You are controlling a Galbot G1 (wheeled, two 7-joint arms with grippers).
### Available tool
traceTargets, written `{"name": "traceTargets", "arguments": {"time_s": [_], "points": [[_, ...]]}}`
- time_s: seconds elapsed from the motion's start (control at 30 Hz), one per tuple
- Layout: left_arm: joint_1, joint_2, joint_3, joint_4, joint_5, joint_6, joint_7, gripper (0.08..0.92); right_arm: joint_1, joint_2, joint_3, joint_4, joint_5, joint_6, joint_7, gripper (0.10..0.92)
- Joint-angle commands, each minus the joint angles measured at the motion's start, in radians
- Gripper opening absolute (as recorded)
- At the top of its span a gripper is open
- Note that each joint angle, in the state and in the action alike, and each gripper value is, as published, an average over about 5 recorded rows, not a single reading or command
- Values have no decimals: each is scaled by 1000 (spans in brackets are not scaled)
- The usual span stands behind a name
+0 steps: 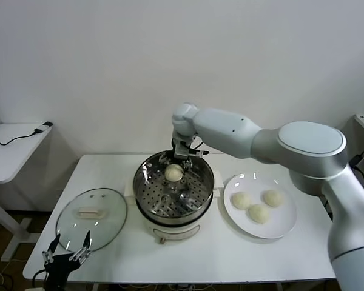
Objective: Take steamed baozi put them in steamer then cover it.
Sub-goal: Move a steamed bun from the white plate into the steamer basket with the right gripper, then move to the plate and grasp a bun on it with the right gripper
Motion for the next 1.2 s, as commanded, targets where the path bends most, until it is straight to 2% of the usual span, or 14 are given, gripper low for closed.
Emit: {"name": "traceTargets", "arguments": {"time_s": [0.03, 0.1, 0.17, 0.33, 0.5, 0.67, 0.9, 1.2], "points": [[5, -3, 2, -14, 0, 1, 1, 823, 382, -184, -248, 237, 636, -194, -198, 823], [5, -3, 2, -18, -2, 1, 0, 823, 457, -301, -348, 320, 760, -357, -228, 823], [3, -3, 3, -20, -2, 2, 1, 823, 503, -406, -433, 379, 793, -487, -209, 823], [-6, -4, 8, -25, -2, 9, 2, 823, 513, -614, -587, 499, 731, -729, -99, 823], [-10, -1, 10, -23, -2, 12, 3, 823, 387, -723, -547, 595, 733, -930, 9, 823], [-8, -2, 10, -24, 0, 12, 3, 823, 209, -742, -437, 587, 678, -1010, 83, 823], [-1, -12, 8, -27, 3, 12, 4, 823, -40, -685, -255, 444, 552, -1054, 145, 823], [5, -17, -3, -27, 3, 11, 3, 823, -242, -587, -68, 291, 484, -1072, 169, 823]]}}
